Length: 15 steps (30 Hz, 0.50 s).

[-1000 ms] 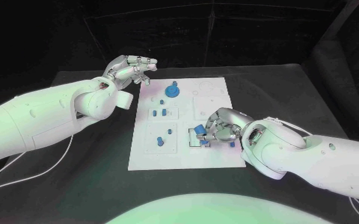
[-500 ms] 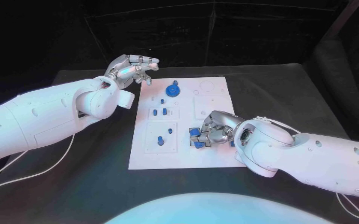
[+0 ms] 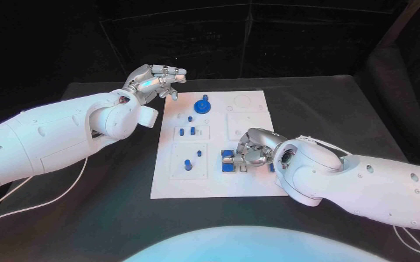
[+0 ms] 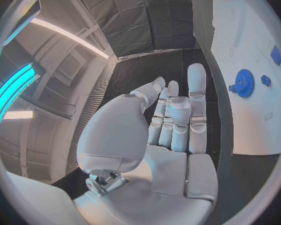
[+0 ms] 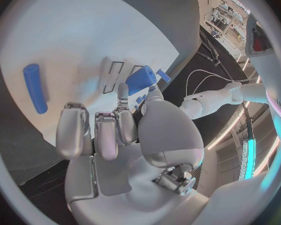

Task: Assemble the parts on the task board

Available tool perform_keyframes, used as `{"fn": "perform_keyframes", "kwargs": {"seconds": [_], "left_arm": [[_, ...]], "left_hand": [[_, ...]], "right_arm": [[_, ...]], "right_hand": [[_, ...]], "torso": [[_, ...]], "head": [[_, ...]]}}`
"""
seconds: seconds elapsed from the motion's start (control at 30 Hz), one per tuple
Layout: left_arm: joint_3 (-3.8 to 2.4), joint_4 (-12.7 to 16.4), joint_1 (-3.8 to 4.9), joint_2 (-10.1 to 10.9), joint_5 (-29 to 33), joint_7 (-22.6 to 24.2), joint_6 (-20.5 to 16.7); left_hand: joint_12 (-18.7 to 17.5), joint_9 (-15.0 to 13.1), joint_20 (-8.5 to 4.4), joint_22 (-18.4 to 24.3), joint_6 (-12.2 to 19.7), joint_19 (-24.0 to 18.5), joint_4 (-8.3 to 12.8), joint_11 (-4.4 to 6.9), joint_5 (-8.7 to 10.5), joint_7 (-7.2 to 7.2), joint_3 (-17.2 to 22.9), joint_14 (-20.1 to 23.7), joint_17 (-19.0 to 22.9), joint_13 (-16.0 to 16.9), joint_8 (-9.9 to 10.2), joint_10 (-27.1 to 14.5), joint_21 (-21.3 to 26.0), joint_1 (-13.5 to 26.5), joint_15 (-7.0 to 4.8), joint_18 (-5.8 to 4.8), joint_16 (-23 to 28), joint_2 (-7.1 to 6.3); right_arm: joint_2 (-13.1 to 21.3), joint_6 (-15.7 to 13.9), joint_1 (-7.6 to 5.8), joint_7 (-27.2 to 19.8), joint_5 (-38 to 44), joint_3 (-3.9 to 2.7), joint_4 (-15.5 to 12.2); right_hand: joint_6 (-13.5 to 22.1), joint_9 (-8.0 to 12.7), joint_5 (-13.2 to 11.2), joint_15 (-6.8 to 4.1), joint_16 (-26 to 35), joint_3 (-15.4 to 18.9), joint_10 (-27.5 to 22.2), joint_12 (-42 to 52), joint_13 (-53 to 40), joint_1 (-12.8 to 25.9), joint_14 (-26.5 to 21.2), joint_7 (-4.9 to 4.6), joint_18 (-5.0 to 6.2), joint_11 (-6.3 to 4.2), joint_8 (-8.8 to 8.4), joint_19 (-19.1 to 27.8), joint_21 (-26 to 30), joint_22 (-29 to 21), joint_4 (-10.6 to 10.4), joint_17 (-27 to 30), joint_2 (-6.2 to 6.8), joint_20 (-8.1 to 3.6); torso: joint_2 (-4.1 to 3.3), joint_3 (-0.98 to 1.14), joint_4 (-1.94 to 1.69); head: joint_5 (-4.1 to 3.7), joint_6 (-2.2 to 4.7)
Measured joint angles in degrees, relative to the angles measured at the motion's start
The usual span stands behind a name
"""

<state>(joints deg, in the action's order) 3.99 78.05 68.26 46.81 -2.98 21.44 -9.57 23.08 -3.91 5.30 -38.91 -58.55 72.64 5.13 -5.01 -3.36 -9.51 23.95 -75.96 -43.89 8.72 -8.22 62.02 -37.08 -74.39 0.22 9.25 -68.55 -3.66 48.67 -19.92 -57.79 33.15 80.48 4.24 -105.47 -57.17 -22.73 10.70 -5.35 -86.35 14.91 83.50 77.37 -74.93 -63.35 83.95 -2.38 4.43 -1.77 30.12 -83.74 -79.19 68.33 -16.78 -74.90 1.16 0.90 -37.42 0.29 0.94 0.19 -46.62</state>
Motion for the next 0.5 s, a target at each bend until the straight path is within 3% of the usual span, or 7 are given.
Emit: {"fn": "perform_keyframes", "kwargs": {"seconds": [0.13, 0.23, 0.37, 0.5], "left_arm": [[0.00, 0.00, 0.00, 0.02, 0.00, -0.04, 0.00], [0.00, 0.00, 0.00, 0.02, 0.00, -0.06, 0.01], [0.00, -0.03, 0.00, 0.02, 0.00, -0.07, 0.01], [0.00, -0.04, 0.00, 0.02, 0.00, -0.08, 0.02]], "left_hand": [[0.00, 0.00, 0.00, 0.00, 0.00, 0.00, 0.00, 0.00, 0.00, 0.00, 0.00, 0.00, 0.00, 0.00, 0.00, 0.00, 0.00, 0.00, 0.00, 0.00, 0.00, 0.00], [0.00, 0.00, 0.00, -0.01, 0.00, 0.00, 0.00, 0.00, 0.00, 0.00, 0.00, 0.00, 0.00, 0.00, 0.00, 0.00, 0.00, 0.00, 0.00, 0.00, 0.00, 0.00], [0.00, 0.00, 0.00, -0.01, 0.00, 0.00, -0.16, 0.00, 0.00, 0.00, -0.15, 0.00, 0.00, -0.01, 0.00, 0.00, 0.00, 0.00, 0.00, 0.00, 0.00, 0.00], [0.00, 0.00, 0.00, -0.01, 0.00, 0.00, -0.16, 0.00, 0.00, 0.00, -0.15, 0.00, 0.00, -0.01, 0.00, 0.00, 0.00, 0.00, 0.00, 0.00, 0.00, 0.00]], "right_arm": [[-0.12, -0.50, 0.00, 0.19, 0.86, 0.00, 0.12], [-0.13, -0.79, 0.00, 0.28, 1.33, 0.00, 0.13], [0.00, -1.17, 0.00, 0.33, 1.89, -0.01, -0.31], [0.30, -1.37, 0.00, 0.31, 2.21, -0.01, -0.87]], "right_hand": [[0.69, -1.06, -5.91, 0.00, 0.37, -2.57, -0.51, -0.67, 0.00, 3.23, 0.00, -0.14, 0.00, 0.12, -0.10, 0.00, 0.50, -0.69, -0.15, 0.00, 3.23, 0.00], [1.44, -1.18, -7.54, 0.00, 0.37, -3.53, -0.52, -1.04, 0.00, 5.34, 0.00, -0.38, 0.00, 0.13, -0.88, 0.00, 0.82, -0.92, -0.32, 0.00, 5.34, 0.00], [1.43, -1.31, -7.54, 0.00, 0.37, -4.27, -0.52, -1.04, 0.00, 5.63, 0.00, -0.38, 0.00, 0.13, -0.88, 0.00, 0.82, -0.56, -0.20, 0.00, 5.60, 0.00], [1.39, -1.62, -6.10, 0.00, 0.37, -5.80, -0.52, -0.78, 0.00, 4.04, 0.00, -0.34, 0.00, 0.13, -0.88, 0.00, 0.82, -0.05, 0.05, 0.00, 4.55, 0.00]], "torso": [[-0.01, 0.00, 0.00], [-0.01, 0.00, -0.01], [-0.04, 0.02, -0.02], [-0.04, 0.03, -0.02]], "head": [[0.00, 0.05], [0.00, 0.05], [0.00, 0.05], [-0.03, 0.09]]}}
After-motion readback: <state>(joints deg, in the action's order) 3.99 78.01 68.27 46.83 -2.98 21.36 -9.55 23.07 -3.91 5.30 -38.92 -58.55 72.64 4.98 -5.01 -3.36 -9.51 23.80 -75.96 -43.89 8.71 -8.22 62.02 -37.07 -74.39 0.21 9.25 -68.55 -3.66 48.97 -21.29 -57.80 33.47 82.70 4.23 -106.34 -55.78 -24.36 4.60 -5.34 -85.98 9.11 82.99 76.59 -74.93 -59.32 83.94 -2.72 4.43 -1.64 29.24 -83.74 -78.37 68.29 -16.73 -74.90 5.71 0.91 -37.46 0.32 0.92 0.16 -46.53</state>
